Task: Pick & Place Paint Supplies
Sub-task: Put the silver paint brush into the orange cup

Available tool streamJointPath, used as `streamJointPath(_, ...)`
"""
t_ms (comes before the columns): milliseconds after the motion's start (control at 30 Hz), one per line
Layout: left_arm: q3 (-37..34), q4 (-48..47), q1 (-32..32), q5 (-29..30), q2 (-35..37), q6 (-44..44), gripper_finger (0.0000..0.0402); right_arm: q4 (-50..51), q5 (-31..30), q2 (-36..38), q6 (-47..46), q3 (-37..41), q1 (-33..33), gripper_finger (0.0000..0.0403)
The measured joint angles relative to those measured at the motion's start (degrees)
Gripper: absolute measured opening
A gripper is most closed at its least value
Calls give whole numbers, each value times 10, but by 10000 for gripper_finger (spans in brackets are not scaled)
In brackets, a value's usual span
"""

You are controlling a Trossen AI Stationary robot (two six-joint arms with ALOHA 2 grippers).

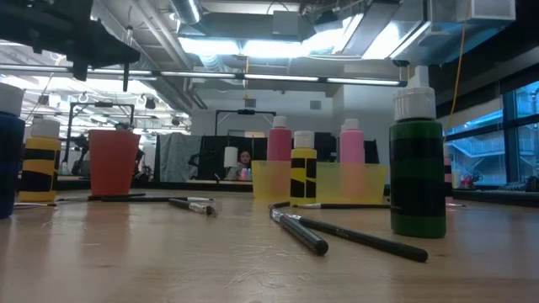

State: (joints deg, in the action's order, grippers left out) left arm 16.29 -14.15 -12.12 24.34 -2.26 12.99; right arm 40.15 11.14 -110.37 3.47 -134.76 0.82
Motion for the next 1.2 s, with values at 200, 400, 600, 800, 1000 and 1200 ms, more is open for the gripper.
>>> streamJointPath(200, -1, -1, 0, -3, 0, -16, 21, 4, 0, 0, -1, 0, 14, 217)
streamJointPath(400, -1, -21, 23, -3, 0, -15, 21, 4, 0, 0, -2, 0, 16, 217)
streamJointPath(600, -1, -20, 60, 28, 0, -12, 21, 6, 0, 0, -2, 0, 16, 217)
streamJointPath(800, -1, -21, 100, 56, 0, -17, 21, 6, 0, 0, -2, 0, 16, 217)
streamJointPath(1000, -1, -35, 129, 115, -2, -29, 21, 8, 0, 0, -3, 0, 16, 218)
streamJointPath(1200, -1, -109, 138, 173, -3, 27, 21, 10, 0, 0, -2, 0, 21, 218)
